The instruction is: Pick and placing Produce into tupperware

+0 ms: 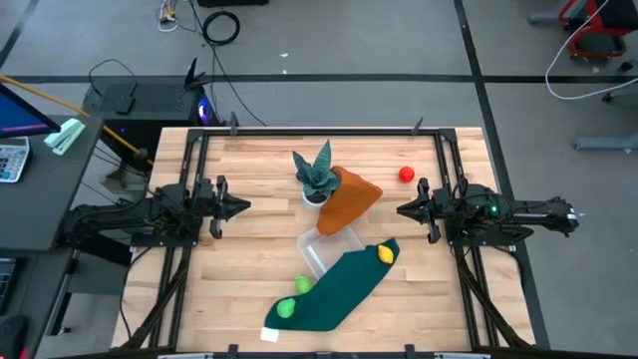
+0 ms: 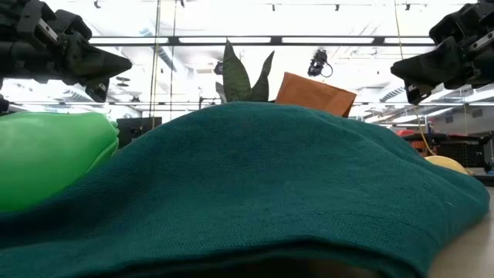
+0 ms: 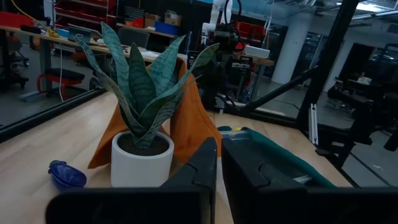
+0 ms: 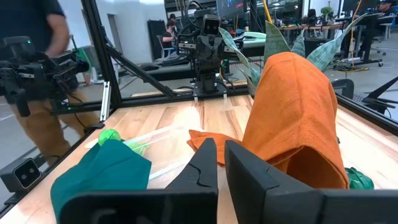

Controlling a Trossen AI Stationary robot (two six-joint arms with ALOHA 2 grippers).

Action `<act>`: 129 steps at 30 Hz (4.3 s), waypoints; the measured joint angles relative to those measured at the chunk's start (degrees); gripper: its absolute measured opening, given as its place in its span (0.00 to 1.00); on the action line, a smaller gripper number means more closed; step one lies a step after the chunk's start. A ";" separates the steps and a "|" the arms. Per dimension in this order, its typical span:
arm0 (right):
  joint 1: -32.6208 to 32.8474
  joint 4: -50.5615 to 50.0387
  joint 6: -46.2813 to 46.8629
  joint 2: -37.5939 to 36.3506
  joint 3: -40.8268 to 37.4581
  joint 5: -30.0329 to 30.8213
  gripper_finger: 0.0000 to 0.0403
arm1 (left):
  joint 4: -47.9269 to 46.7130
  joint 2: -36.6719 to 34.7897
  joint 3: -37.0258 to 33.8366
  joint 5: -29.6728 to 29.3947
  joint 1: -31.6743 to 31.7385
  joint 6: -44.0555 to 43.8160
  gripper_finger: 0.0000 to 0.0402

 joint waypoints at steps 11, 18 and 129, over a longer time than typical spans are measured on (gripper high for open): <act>0.00 0.02 0.02 0.00 0.00 0.00 0.00 | 0.01 0.01 0.01 0.00 -0.01 0.00 0.10; -0.02 0.00 0.00 0.00 0.02 0.00 0.00 | 0.01 0.00 -0.01 0.00 -0.02 0.00 0.08; -0.02 2.17 -10.43 6.60 11.58 23.53 0.00 | 14.70 0.00 0.01 -24.94 0.00 10.17 0.05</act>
